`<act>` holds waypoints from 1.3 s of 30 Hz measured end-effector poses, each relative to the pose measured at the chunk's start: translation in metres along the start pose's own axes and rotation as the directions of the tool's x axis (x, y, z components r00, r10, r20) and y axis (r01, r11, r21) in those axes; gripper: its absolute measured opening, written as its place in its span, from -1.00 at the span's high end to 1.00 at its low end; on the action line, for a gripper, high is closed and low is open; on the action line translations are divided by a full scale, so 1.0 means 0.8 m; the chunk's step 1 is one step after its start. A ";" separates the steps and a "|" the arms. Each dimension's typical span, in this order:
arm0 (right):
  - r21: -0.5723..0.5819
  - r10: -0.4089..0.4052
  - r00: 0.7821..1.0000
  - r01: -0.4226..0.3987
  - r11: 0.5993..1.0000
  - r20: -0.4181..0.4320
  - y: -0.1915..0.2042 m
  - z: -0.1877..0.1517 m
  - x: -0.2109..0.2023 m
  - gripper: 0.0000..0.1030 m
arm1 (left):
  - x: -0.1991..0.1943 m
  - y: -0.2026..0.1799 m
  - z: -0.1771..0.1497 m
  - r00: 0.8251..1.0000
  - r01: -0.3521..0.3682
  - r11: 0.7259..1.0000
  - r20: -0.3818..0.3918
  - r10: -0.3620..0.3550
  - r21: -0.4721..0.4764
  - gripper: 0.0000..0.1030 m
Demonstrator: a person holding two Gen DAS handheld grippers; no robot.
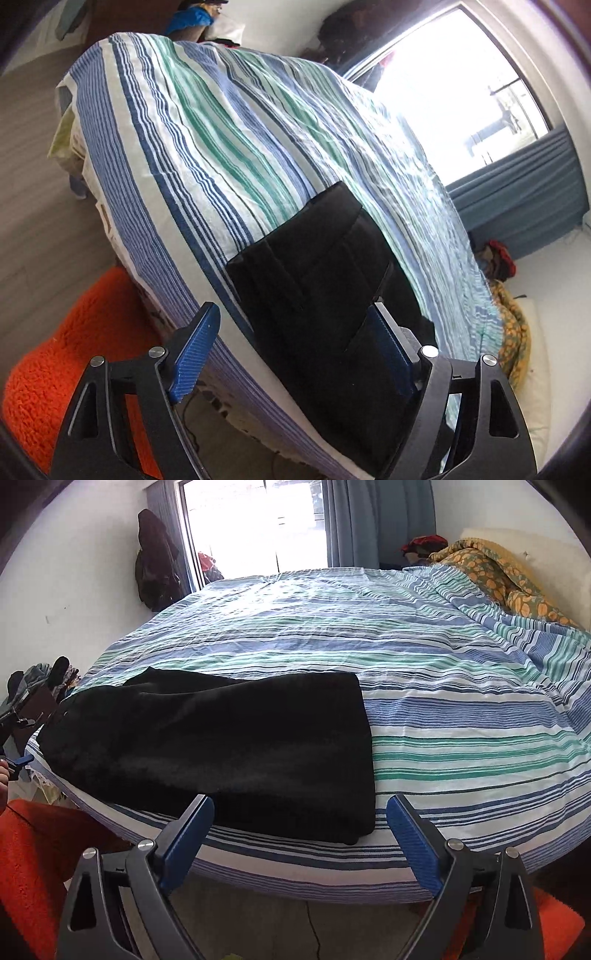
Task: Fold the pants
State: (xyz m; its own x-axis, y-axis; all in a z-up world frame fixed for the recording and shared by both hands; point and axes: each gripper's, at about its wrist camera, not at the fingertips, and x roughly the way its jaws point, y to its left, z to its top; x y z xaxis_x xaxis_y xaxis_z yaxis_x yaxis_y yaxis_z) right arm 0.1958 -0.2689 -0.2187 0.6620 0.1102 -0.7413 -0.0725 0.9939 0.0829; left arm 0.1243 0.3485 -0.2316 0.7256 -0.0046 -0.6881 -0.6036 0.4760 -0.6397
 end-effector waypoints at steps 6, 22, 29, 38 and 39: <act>0.001 -0.006 1.000 0.006 1.000 -0.017 -0.003 -0.003 0.002 -0.82 | 0.031 0.012 -0.001 0.999 -0.001 1.000 -0.039 0.000 -0.031 -0.45; -0.024 -0.020 0.999 0.019 1.000 -0.030 0.006 -0.007 0.004 -0.82 | 0.041 0.013 -0.001 1.000 -0.007 1.000 -0.017 0.007 -0.011 -0.10; 0.020 -0.009 1.000 0.008 1.000 0.010 -0.009 -0.003 -0.009 -0.82 | 0.010 -0.026 -0.001 0.996 -0.092 0.991 0.024 0.090 0.100 0.57; 0.154 -0.013 0.998 0.003 0.988 0.060 -0.050 0.005 -0.022 -0.82 | -0.101 -0.255 -0.091 0.982 -0.129 0.767 0.190 0.009 0.628 0.60; 0.163 -0.016 0.998 0.005 0.987 0.064 -0.054 0.006 -0.022 -0.82 | -0.106 -0.285 -0.117 0.983 -0.114 0.714 0.181 -0.019 0.691 0.60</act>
State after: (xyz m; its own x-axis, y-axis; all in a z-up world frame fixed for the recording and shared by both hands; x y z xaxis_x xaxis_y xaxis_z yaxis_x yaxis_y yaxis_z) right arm 0.1911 -0.3134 -0.2059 0.7098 0.0939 -0.6981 0.0537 0.9810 0.1865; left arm 0.1691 0.1584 -0.0593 0.7847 0.1460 -0.6024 -0.2853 0.9479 -0.1419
